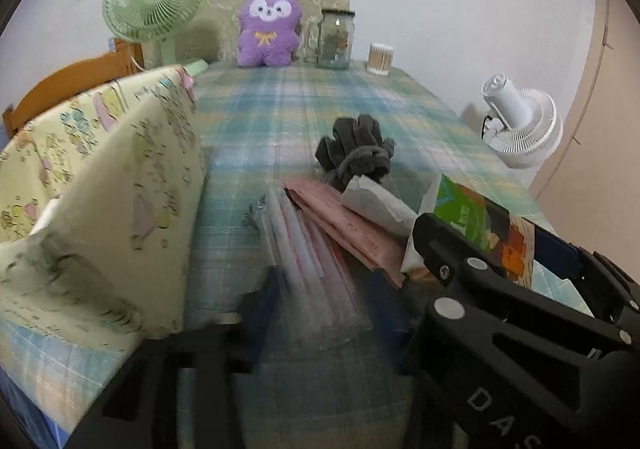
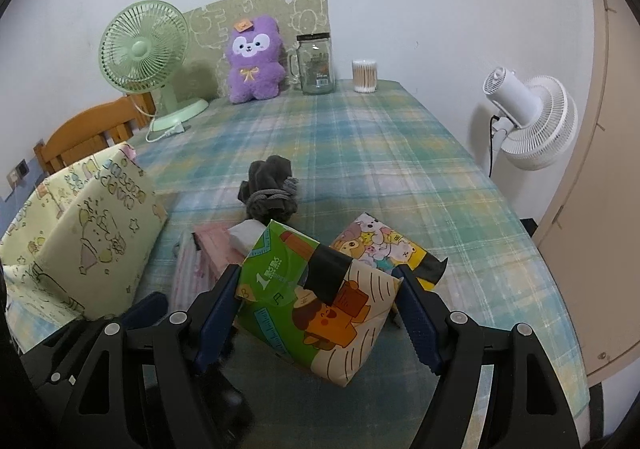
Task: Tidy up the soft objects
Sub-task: 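Lift the clear bag with the left tool while the right tool lifts the green package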
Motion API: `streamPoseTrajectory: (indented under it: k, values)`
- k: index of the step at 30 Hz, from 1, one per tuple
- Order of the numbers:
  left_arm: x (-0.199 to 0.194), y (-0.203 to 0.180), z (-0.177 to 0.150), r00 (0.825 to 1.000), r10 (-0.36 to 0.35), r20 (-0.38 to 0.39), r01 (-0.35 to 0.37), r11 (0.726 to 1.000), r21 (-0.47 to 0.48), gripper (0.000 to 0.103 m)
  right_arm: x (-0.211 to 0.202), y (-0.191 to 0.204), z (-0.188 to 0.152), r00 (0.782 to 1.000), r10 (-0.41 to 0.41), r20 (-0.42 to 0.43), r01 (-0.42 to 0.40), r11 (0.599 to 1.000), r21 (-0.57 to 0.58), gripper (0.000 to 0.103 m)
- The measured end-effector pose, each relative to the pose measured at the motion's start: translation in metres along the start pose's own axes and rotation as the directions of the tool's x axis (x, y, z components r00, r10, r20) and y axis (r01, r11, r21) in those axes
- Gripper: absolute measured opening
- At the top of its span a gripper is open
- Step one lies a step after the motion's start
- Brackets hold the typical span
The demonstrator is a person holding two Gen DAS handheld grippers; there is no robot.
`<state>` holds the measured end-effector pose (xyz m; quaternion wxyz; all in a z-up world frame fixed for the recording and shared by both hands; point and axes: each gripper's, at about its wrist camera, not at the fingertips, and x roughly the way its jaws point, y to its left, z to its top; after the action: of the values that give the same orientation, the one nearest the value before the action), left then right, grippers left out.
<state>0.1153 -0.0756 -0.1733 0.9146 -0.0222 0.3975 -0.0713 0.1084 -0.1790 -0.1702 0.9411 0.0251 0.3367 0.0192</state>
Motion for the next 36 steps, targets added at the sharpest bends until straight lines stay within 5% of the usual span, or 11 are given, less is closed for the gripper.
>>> streamPoseTrajectory:
  k: [11, 36]
  values:
    - [-0.014, -0.008, -0.001, 0.999, 0.013, 0.050, -0.016, 0.998, 0.064, 0.013, -0.001, -0.001, -0.004, 1.000, 0.007, -0.004, -0.007, 1.000, 0.019, 0.078]
    - [-0.078, -0.035, 0.041, 0.991, -0.075, 0.115, 0.055, 0.984, 0.167, 0.012, -0.070, -0.010, 0.031, 0.995, -0.015, 0.101, 0.004, 0.994, 0.105, 0.078]
